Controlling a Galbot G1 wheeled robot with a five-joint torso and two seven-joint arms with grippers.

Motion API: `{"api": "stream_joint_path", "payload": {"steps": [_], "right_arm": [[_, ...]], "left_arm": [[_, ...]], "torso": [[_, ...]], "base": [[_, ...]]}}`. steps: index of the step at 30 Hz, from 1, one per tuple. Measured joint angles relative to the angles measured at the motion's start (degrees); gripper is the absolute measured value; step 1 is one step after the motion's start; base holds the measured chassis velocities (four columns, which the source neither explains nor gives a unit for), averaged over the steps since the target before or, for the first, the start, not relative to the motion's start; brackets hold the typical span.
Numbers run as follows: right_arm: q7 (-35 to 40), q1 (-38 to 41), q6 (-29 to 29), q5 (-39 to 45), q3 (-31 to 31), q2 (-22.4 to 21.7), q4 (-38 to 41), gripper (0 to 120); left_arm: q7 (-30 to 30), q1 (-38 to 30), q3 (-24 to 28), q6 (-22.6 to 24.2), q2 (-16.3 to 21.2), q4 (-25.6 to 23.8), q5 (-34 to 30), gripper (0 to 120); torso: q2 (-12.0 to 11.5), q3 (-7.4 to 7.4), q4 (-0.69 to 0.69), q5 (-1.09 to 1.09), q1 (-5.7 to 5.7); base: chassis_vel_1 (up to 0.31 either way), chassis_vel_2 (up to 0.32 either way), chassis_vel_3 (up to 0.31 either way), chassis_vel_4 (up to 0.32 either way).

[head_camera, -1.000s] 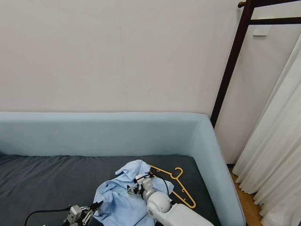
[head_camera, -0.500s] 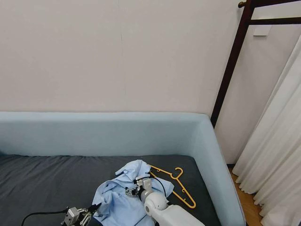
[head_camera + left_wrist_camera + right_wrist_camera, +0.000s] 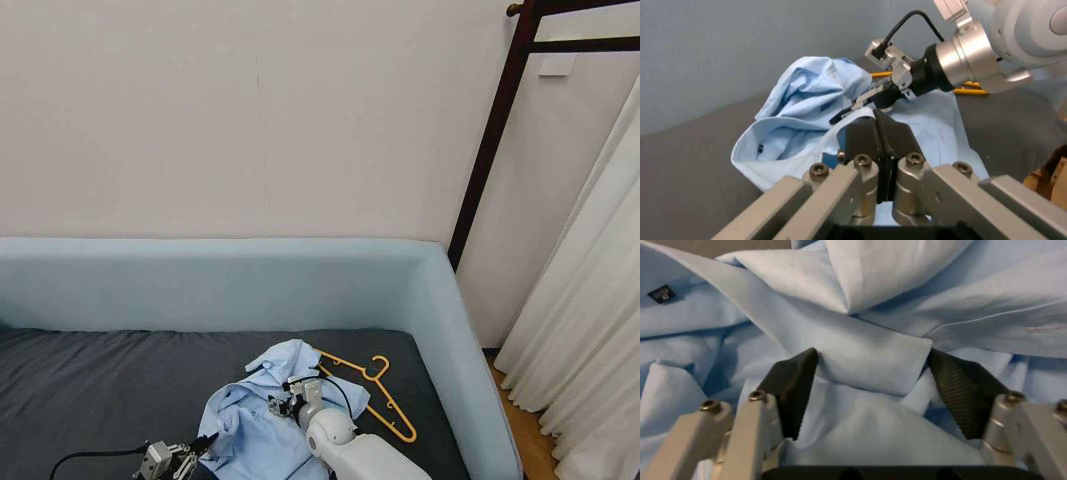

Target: Pick up the clothes from the sofa and hang them on the clothes hanger.

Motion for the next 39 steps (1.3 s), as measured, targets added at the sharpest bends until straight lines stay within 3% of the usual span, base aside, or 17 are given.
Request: {"api": "stream_joint_path", "payload": {"steps": [17, 23, 29, 33, 39], "right_arm": [[-0.1, 0.4, -1.2, 1.7, 0.2, 0.3, 1.0, 1], [0.9, 0.1, -0.5, 3.1, 0.4, -0.4, 3.5, 0], [4.9, -0.7, -0.6, 9.2, 2.4, -3.1, 15.2, 0], [8.0, 0.6, -2.6, 12.1, 3.7, -10.4, 25.8, 0], [10.3, 0.8, -2.2, 13.2, 3.8, -15.3, 31.1, 0]], "left_arm": [[-0.1, -3.3, 0.6, 0.1, -1.3, 1.0, -0.3, 0], [-0.2, -4.3, 1.3, 0.1, -1.0, 1.3, 0.0, 0], [-0.4, -4.3, -1.1, -1.1, -3.7, 1.6, 4.0, 0], [-0.8, -4.3, -4.6, -1.4, -2.8, -0.7, 3.8, 0], [-2.0, -5.6, -6.9, -1.5, -1.0, -2.2, 3.8, 0]], "torso": [[0.0, 0.0, -0.02, 0.01, 0.0], [0.0, 0.0, -0.01, 0.01, 0.0], [0.0, 0.0, 0.02, 0.01, 0.0], [0.0, 0.0, -0.02, 0.01, 0.0], [0.0, 0.0, -0.01, 0.01, 0.0]], "base": [[0.0, 0.0, 0.0, 0.0], [0.0, 0.0, 0.0, 0.0], [0.0, 0.0, 0.0, 0.0], [0.0, 0.0, 0.0, 0.0], [0.0, 0.0, 0.0, 0.0]]}}
